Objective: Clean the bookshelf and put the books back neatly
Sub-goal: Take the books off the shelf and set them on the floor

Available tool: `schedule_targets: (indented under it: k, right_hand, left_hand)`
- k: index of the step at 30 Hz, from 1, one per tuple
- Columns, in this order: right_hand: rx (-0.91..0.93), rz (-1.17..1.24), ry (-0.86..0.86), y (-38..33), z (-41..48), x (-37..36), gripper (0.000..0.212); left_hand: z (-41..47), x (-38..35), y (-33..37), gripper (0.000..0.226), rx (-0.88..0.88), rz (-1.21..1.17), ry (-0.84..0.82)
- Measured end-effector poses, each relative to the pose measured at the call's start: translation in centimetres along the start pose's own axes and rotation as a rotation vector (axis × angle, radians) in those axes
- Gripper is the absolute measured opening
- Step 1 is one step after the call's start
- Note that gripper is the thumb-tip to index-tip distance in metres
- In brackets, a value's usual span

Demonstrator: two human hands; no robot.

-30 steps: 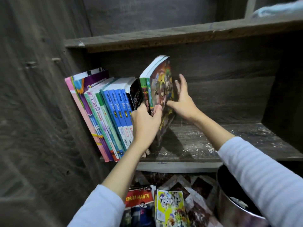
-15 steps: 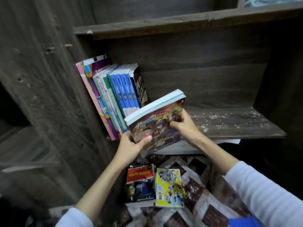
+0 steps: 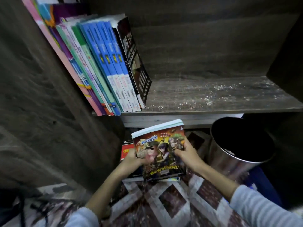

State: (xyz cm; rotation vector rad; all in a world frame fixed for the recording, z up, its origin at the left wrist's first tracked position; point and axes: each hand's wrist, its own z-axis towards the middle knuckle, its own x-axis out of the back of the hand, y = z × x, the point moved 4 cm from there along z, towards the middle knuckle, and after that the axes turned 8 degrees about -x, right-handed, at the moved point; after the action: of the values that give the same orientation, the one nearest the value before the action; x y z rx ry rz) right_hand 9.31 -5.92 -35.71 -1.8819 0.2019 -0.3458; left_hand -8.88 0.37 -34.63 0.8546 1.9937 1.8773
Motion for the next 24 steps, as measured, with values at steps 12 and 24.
schedule_targets:
  k: [12, 24]
  right_hand:
    - [-0.426, 0.046, 0.141, 13.3, 10.2, 1.4, 0.019]
    - [-0.601, 0.035, 0.267, 19.8, 14.6, 1.0, 0.012]
  left_hand:
    - [10.7, -4.7, -13.2, 0.066, 0.325, -0.031, 0.434]
    - [15.1, -6.7, -18.0, 0.024, 0.423, 0.207, 0.301]
